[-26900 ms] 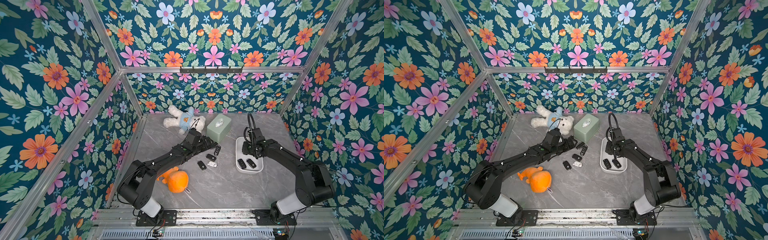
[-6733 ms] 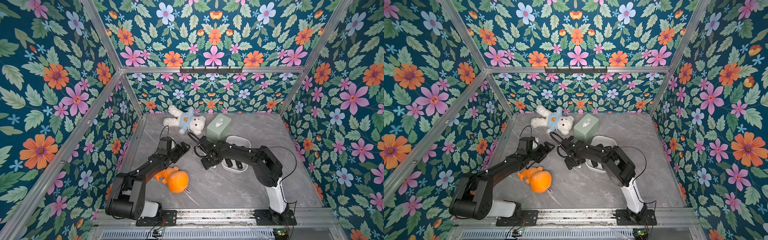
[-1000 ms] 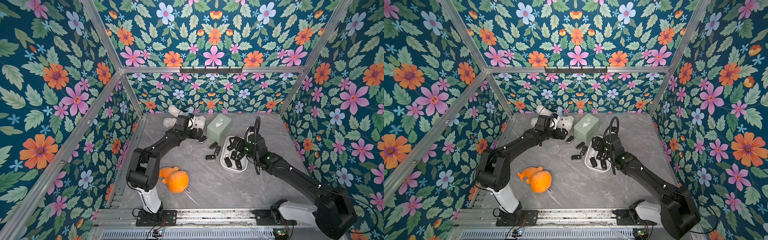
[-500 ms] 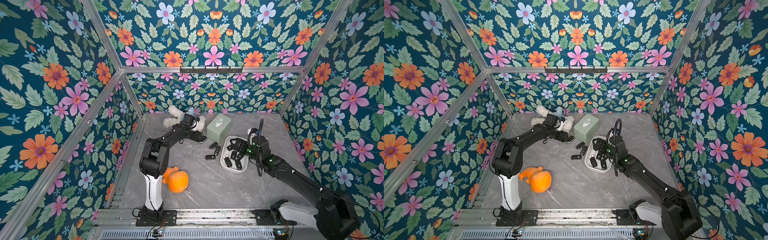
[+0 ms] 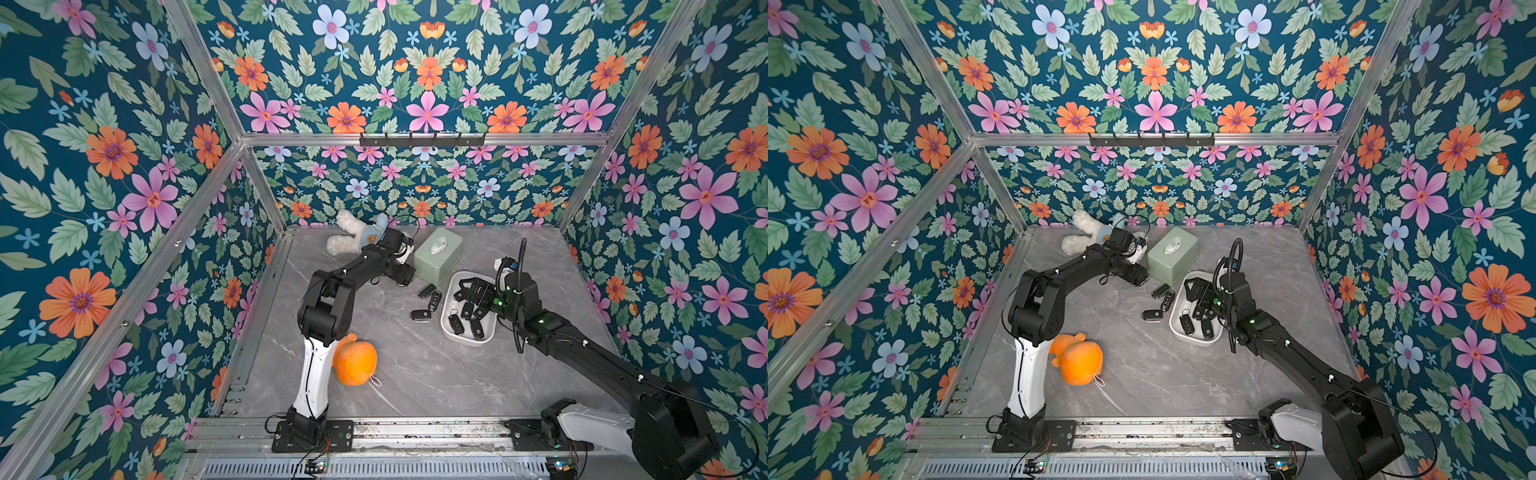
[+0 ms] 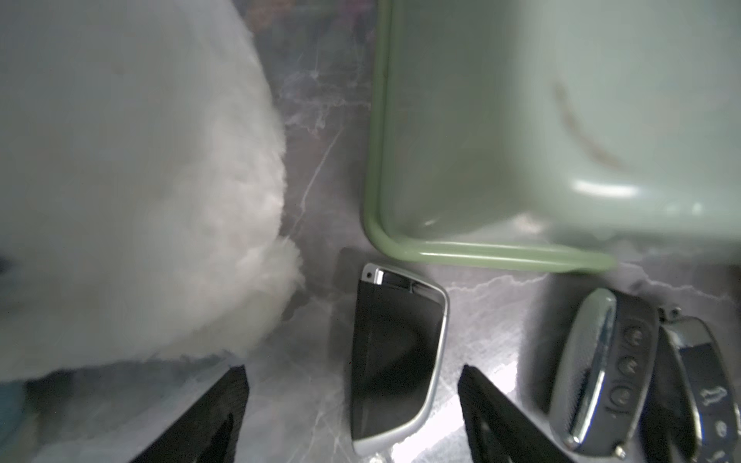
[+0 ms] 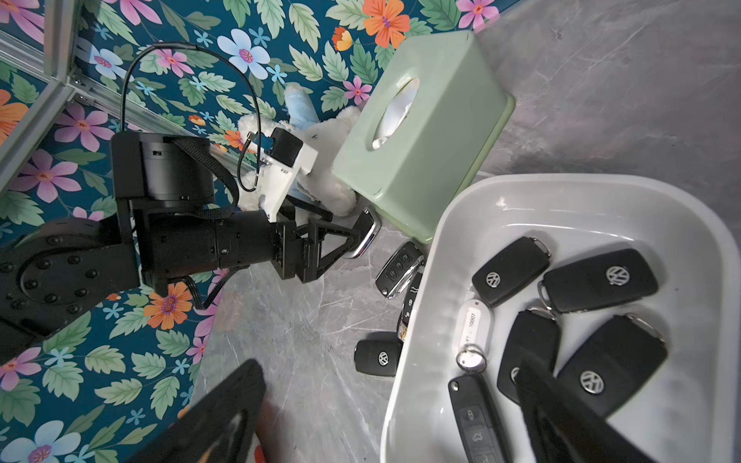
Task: Place the car key into the storage box
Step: Pick up the car key from the center of the board.
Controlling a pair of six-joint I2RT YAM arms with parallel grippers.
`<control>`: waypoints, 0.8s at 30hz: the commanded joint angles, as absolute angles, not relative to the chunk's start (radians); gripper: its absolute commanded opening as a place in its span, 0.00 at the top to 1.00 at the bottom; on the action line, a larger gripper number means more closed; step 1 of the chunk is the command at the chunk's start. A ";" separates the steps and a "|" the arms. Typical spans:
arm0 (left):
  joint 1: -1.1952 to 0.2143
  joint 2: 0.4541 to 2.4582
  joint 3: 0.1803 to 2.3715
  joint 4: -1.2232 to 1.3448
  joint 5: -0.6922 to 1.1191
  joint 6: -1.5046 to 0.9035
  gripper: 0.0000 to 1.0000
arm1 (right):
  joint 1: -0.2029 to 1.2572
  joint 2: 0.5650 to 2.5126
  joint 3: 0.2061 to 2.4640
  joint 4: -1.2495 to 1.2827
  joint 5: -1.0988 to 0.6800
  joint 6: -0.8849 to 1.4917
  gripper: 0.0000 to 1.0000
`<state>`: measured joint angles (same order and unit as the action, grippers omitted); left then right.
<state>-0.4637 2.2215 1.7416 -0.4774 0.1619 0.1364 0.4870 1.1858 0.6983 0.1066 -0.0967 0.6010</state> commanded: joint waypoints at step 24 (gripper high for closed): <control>-0.497 2.331 1.833 -0.581 0.186 0.156 0.49 | 0.485 1.174 0.690 0.121 -0.062 0.594 0.01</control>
